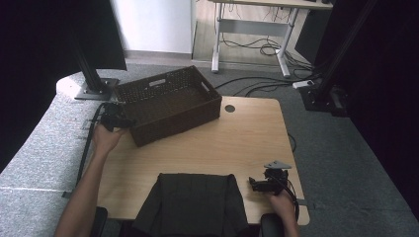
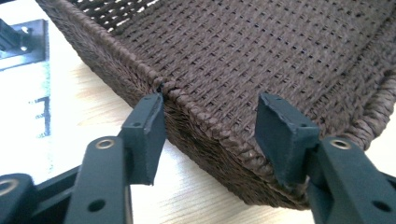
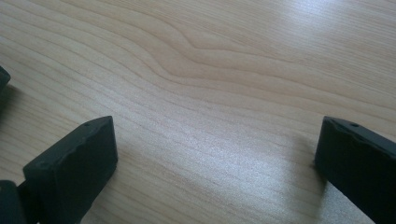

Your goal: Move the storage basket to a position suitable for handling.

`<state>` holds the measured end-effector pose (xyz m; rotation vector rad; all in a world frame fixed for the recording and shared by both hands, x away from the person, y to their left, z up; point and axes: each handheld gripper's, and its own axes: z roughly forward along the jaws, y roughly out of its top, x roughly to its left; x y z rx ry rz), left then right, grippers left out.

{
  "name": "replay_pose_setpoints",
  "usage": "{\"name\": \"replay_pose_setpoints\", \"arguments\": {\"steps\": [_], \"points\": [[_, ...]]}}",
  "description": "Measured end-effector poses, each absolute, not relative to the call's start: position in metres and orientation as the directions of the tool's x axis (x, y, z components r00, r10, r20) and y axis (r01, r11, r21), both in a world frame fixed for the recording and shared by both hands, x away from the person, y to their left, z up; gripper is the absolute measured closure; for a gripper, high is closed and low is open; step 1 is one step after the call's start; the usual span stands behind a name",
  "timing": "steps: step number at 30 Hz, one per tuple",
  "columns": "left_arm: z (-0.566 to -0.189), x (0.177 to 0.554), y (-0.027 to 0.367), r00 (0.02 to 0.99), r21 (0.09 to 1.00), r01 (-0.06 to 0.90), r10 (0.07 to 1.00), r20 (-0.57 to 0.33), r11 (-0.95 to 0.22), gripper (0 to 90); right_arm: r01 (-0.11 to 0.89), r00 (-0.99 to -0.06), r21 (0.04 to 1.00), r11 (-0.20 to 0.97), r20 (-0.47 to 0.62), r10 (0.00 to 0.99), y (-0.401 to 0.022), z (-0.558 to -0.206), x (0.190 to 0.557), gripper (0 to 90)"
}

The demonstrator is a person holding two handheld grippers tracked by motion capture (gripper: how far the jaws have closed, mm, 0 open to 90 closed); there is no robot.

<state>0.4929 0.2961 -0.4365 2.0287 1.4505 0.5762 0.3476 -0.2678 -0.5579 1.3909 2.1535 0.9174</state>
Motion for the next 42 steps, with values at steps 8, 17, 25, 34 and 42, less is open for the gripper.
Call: {"name": "replay_pose_setpoints", "arguments": {"steps": [8,17,25,34,42], "points": [[-0.433,0.496,0.292,0.288,0.645,0.724,0.957,0.037,-0.243,53.0,0.636,-0.414,0.718,0.283,0.008,0.910,-0.268,-0.558,0.348,0.0],[-0.434,0.497,0.292,0.275,0.644,0.734,0.961,0.007,-0.215,58.8,0.636,-0.414,0.718,0.283,0.008,0.910,-0.268,-0.558,0.348,0.0],[-0.435,0.496,0.291,0.290,0.658,0.726,0.957,-0.031,-0.199,63.7,0.636,-0.414,0.718,0.283,0.008,0.910,-0.268,-0.558,0.348,0.0],[-0.436,0.493,0.285,0.341,0.662,0.716,0.938,-0.056,-0.221,68.3,0.636,-0.414,0.718,0.283,0.008,0.910,-0.268,-0.558,0.348,0.0],[-0.437,0.487,0.277,0.393,0.665,0.702,0.918,-0.061,-0.256,69.5,0.636,-0.416,0.718,0.285,0.008,0.909,-0.268,-0.558,0.347,0.0]]}}
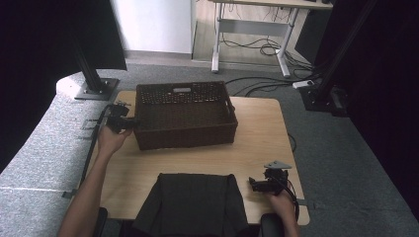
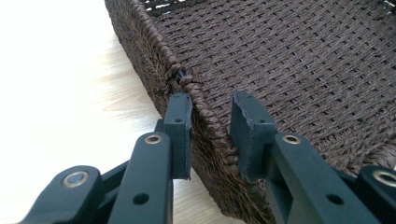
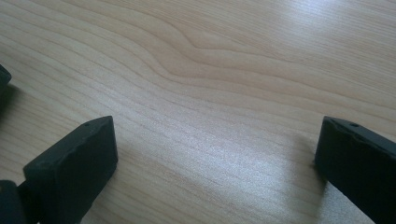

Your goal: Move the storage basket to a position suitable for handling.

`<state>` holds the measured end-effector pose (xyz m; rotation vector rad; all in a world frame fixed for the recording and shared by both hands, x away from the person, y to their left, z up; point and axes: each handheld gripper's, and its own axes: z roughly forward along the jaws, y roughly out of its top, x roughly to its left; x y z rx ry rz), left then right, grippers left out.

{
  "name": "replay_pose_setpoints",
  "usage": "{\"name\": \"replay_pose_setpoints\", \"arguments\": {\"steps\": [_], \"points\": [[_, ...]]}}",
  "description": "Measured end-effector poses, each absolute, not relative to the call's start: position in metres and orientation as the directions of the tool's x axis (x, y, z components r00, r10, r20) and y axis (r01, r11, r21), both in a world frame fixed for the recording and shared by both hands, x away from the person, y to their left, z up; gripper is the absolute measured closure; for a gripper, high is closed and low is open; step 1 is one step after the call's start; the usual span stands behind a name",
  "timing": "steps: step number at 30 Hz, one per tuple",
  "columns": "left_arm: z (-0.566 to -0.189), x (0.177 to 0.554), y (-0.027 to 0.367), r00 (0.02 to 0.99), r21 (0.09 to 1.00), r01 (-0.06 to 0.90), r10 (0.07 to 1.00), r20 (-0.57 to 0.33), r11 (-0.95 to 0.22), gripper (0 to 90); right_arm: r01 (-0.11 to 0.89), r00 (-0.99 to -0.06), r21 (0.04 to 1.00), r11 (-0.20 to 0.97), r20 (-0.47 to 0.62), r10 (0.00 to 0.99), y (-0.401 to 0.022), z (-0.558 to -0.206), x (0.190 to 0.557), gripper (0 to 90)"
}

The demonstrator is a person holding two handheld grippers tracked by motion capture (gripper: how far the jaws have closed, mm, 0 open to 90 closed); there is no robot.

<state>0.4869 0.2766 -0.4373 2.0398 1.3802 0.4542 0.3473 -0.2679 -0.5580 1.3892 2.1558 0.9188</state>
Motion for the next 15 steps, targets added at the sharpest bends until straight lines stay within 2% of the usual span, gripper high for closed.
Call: {"name": "replay_pose_setpoints", "arguments": {"steps": [15], "points": [[-0.439,0.467,0.262,0.455,0.673,0.672,0.889,-0.047,-0.309,69.8,0.636,-0.417,0.717,0.285,0.008,0.909,-0.268,-0.558,0.347,0.0]]}}
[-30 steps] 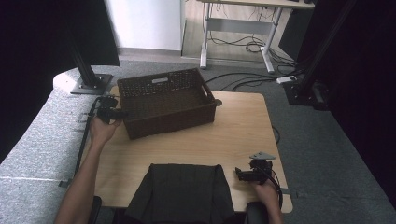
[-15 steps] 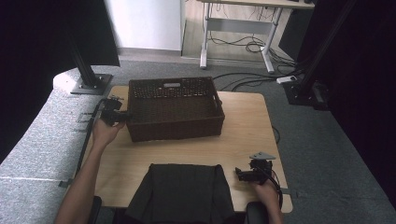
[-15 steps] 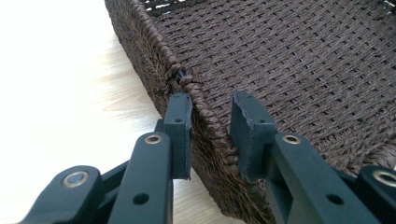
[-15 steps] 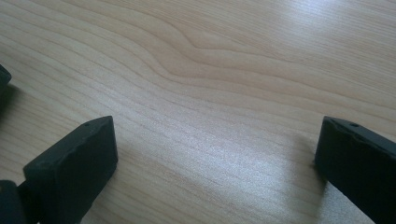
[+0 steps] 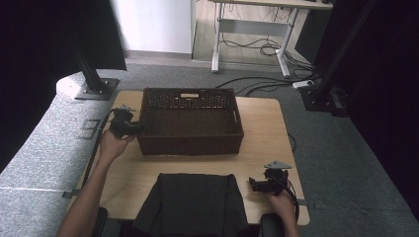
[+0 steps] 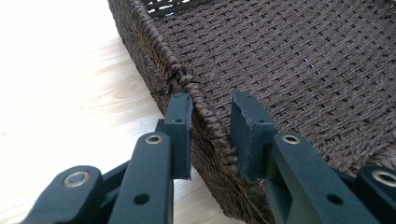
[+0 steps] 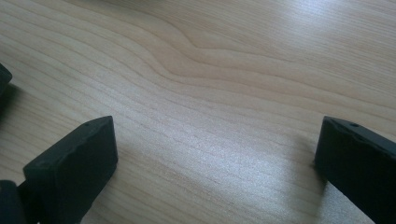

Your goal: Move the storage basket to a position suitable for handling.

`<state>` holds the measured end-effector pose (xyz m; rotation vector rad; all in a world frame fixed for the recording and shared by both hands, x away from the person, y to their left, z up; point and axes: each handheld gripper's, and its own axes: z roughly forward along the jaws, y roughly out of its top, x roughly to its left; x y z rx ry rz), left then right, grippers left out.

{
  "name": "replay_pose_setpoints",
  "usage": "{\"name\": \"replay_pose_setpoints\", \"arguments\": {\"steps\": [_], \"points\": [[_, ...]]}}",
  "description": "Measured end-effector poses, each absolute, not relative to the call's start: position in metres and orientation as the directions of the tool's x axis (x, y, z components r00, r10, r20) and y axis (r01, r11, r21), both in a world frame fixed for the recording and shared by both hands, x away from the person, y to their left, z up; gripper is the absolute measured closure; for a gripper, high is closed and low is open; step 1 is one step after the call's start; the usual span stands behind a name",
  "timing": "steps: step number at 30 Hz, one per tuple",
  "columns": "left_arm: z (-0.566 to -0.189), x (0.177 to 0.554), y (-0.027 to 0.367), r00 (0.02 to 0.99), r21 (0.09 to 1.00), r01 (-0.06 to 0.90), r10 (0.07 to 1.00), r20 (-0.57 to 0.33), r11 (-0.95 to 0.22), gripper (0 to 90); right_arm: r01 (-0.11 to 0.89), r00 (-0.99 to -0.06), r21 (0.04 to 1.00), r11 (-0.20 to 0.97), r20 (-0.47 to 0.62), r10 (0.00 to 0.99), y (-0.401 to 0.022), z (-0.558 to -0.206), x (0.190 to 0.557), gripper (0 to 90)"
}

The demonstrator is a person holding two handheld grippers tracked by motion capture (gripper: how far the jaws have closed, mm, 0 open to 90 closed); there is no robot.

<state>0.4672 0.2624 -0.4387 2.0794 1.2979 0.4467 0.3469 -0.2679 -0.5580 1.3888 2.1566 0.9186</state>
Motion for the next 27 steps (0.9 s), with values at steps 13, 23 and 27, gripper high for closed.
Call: {"name": "replay_pose_setpoints", "arguments": {"steps": [13,23,27], "points": [[-0.440,0.445,0.254,0.498,0.683,0.647,0.866,-0.042,-0.338,69.6,0.636,-0.417,0.717,0.285,0.009,0.909,-0.268,-0.558,0.346,0.0],[-0.441,0.425,0.250,0.516,0.687,0.635,0.856,-0.036,-0.354,69.4,0.636,-0.418,0.716,0.286,0.008,0.909,-0.268,-0.558,0.346,0.0],[-0.441,0.418,0.248,0.517,0.686,0.634,0.855,-0.034,-0.356,69.4,0.638,-0.417,0.716,0.284,0.010,0.909,-0.268,-0.558,0.346,0.0]]}}
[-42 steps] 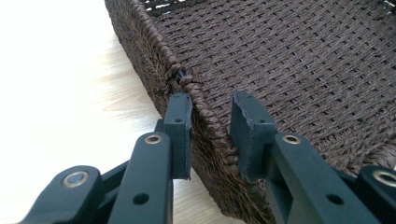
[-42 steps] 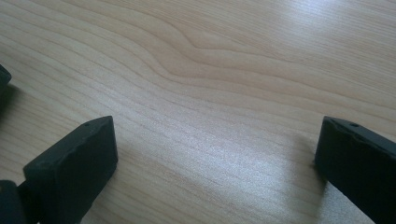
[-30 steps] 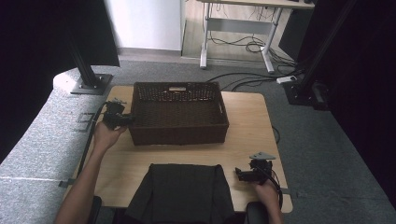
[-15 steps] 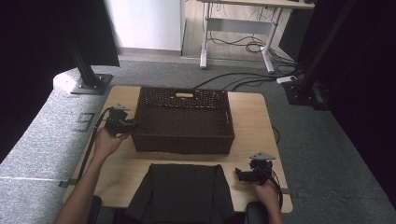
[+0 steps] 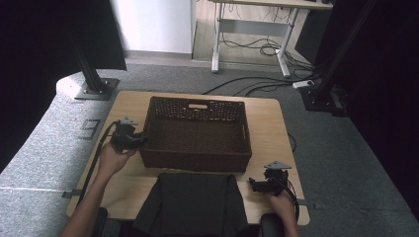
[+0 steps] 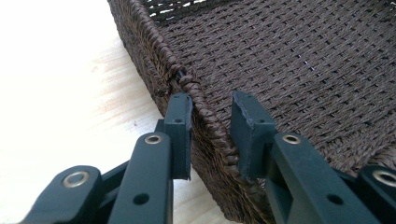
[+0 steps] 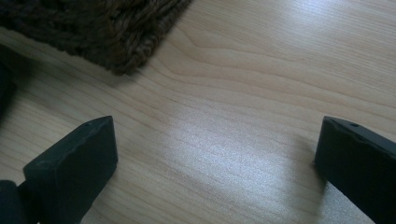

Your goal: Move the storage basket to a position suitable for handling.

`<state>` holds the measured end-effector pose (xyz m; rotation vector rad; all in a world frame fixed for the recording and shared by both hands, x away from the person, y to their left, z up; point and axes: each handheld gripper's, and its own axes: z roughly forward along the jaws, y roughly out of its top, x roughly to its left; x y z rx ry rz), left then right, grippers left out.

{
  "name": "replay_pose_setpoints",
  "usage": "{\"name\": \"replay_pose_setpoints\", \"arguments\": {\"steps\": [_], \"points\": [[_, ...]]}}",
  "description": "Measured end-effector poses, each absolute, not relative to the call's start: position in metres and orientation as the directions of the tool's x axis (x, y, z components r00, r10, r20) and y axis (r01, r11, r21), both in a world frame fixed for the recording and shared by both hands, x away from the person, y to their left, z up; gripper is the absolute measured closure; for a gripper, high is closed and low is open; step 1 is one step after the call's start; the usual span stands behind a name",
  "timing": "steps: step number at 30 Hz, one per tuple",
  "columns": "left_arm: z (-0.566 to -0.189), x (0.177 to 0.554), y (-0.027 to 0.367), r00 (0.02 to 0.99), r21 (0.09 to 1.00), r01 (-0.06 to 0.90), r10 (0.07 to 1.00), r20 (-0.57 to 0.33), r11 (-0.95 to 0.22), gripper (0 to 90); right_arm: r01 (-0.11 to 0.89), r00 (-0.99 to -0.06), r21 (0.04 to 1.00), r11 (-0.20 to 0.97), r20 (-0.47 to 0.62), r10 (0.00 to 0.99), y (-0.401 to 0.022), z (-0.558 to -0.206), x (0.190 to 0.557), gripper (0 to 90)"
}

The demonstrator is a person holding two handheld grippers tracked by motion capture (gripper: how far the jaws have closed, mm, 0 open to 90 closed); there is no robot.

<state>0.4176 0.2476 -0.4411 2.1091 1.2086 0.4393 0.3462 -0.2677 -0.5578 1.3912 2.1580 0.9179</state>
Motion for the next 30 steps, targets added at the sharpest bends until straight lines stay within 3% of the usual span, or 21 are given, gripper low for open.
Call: {"name": "replay_pose_setpoints", "arguments": {"steps": [11,12,13,14,17,18,23,30], "points": [[-0.442,0.412,0.250,0.550,0.704,0.601,0.835,-0.020,-0.379,64.7,0.637,-0.417,0.716,0.285,0.010,0.909,-0.268,-0.558,0.346,0.0],[-0.441,0.410,0.249,0.554,0.708,0.582,0.833,0.015,-0.400,54.4,0.638,-0.417,0.716,0.285,0.010,0.909,-0.268,-0.558,0.346,0.0],[-0.440,0.408,0.249,0.555,0.704,0.574,0.831,0.042,-0.419,54.4,0.638,-0.417,0.716,0.285,0.010,0.909,-0.268,-0.558,0.346,0.0],[-0.437,0.406,0.249,0.554,0.706,0.565,0.830,0.058,-0.427,46.5,0.637,-0.417,0.716,0.285,0.010,0.909,-0.268,-0.558,0.346,0.0],[-0.428,0.396,0.252,0.553,0.740,0.539,0.832,0.049,-0.402,41.4,0.637,-0.417,0.716,0.285,0.010,0.909,-0.268,-0.558,0.346,0.0],[-0.424,0.392,0.254,0.556,0.752,0.529,0.830,0.044,-0.394,34.2,0.637,-0.417,0.716,0.285,0.010,0.909,-0.268,-0.558,0.346,0.0],[-0.421,0.374,0.259,0.591,0.765,0.517,0.806,0.005,-0.384,24.5,0.637,-0.417,0.716,0.285,0.010,0.909,-0.268,-0.558,0.346,0.0],[-0.449,0.359,0.265,0.591,0.749,0.544,0.806,-0.022,-0.378,16.0,0.637,-0.417,0.716,0.285,0.010,0.909,-0.268,-0.558,0.346,0.0]]}}
